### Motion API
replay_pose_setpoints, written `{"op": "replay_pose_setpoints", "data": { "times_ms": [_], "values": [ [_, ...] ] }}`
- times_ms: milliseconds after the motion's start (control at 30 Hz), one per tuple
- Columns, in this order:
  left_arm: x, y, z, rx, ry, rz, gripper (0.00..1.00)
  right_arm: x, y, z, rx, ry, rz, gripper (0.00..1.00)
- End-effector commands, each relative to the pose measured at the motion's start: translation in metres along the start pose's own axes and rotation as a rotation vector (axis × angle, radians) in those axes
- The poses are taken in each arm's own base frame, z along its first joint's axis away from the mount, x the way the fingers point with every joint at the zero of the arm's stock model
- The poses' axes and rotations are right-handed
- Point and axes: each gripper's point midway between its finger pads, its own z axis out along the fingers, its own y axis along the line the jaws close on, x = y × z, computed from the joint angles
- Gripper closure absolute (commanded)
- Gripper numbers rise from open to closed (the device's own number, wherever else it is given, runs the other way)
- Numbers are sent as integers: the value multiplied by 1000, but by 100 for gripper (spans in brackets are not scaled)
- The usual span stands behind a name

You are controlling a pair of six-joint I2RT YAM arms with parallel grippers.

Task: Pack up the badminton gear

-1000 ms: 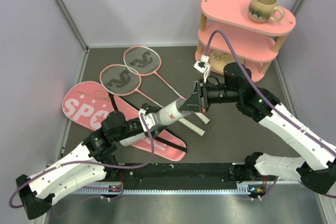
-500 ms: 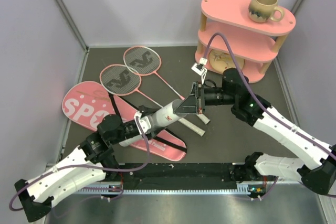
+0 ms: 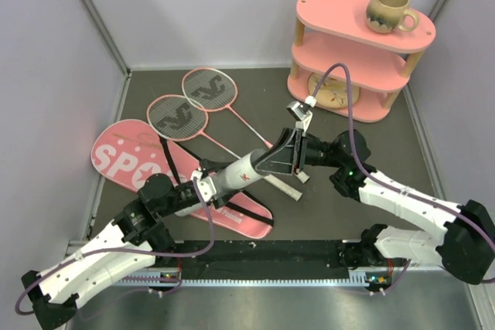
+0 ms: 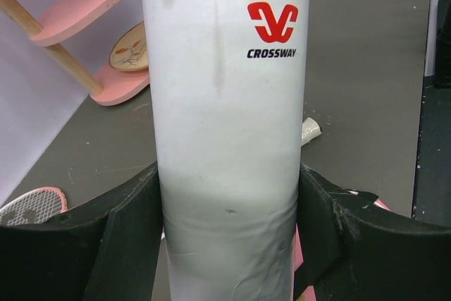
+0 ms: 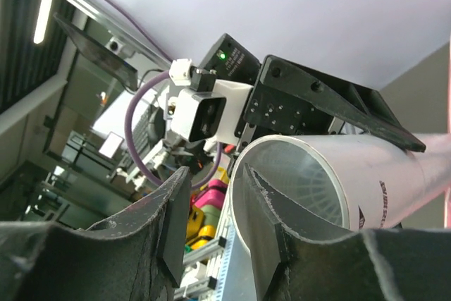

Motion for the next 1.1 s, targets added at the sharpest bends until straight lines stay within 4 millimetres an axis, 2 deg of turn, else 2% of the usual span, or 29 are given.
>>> {"op": "replay_pose_setpoints", "data": {
  "times_ms": [0,100,133,200,233,267,300,333,367,400,433,500,667,800,833,867,967,1033,1067],
  "values": [
    [-69,-4,-3,43,-276,33,92,33,-56,4,82,43,153,62],
    [-67,-2,-2,33,-266,33,92,28,-64,-3,163,46,131,62],
    [-66,-1,-2,30,-261,33,92,15,-69,-12,207,12,112,61],
    [-66,0,-2,24,-258,34,92,-5,-56,-26,241,-31,21,62],
    [-65,0,-2,22,-256,32,92,-6,-60,-36,288,-23,40,62],
    [-64,1,-1,20,-251,33,92,-20,-54,-47,304,-57,-8,63],
    [-63,2,-1,13,-246,33,92,-29,-43,-49,299,-61,-40,66],
    [-63,3,-1,12,-243,35,92,-24,-46,-55,340,-32,-11,73],
    [-61,2,0,15,-236,32,92,-26,-43,-57,355,-17,-63,77],
    [-61,2,1,16,-232,31,92,-32,-28,-56,342,-11,-94,81],
    [-61,3,1,13,-231,34,92,-30,-24,-56,333,0,-96,89],
    [-60,3,1,11,-227,34,92,-29,-15,-55,308,0,-101,99],
    [-58,3,2,10,-219,31,92,-24,-9,-56,297,-3,-126,100],
    [-55,3,4,15,-210,26,92,-39,-6,-70,434,-67,-209,100],
    [-56,3,4,15,-210,28,92,-42,-1,-72,448,-73,-234,100],
    [-56,3,4,13,-210,28,92,-49,12,-72,443,-87,-281,100],
    [-55,4,4,11,-207,28,92,-52,30,-67,402,-73,-295,100],
    [-55,4,4,11,-207,27,92,-46,37,-59,367,-42,-294,100],
    [-55,4,4,9,-207,28,92,-45,34,-54,366,-29,-285,100]
  ]
}}
